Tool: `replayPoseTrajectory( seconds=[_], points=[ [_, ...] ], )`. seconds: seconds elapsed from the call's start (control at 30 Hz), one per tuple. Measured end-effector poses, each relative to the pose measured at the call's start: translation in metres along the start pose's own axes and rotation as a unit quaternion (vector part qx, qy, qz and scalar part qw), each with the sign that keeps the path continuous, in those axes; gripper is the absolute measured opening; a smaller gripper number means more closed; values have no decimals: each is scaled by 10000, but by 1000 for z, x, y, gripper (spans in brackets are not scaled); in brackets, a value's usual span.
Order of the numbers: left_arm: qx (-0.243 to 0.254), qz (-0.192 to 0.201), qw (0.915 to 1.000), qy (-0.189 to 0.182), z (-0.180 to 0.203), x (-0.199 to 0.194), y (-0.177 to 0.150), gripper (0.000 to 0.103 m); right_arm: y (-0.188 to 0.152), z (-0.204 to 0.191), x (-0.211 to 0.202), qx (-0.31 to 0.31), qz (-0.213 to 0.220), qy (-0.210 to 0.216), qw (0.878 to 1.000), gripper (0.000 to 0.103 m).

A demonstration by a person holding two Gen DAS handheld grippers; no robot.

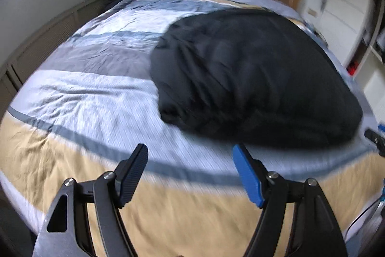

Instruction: Fold large clothes

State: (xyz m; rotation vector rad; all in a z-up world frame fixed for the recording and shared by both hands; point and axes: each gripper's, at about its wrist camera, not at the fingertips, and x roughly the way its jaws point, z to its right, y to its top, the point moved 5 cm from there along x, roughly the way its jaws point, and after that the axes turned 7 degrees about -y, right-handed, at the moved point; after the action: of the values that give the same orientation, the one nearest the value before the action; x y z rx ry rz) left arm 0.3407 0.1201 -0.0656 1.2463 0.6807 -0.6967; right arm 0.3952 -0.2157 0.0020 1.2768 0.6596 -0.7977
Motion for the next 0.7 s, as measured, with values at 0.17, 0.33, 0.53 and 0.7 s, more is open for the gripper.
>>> replayPoseTrajectory(
  seconds=[0.17, 0.33, 0.53, 0.7],
  points=[
    [-755, -23, 9947, -702, -48, 37, 55, 72, 39, 37, 46, 1162, -109, 1056, 9875, 103],
    [-1311, -85, 9827, -1304, -77, 84, 98, 73, 64, 77, 99, 1986, -231, 1635, 9661, 103],
    [-1729, -453, 9638, -1977, -96, 154, 114, 79, 66, 102, 154, 2448, -534, 2240, 9418, 103],
    [-2075, -870, 9333, -2797, -94, 199, 104, 92, 52, 111, 197, 2701, -933, 2731, 9186, 103]
  ],
)
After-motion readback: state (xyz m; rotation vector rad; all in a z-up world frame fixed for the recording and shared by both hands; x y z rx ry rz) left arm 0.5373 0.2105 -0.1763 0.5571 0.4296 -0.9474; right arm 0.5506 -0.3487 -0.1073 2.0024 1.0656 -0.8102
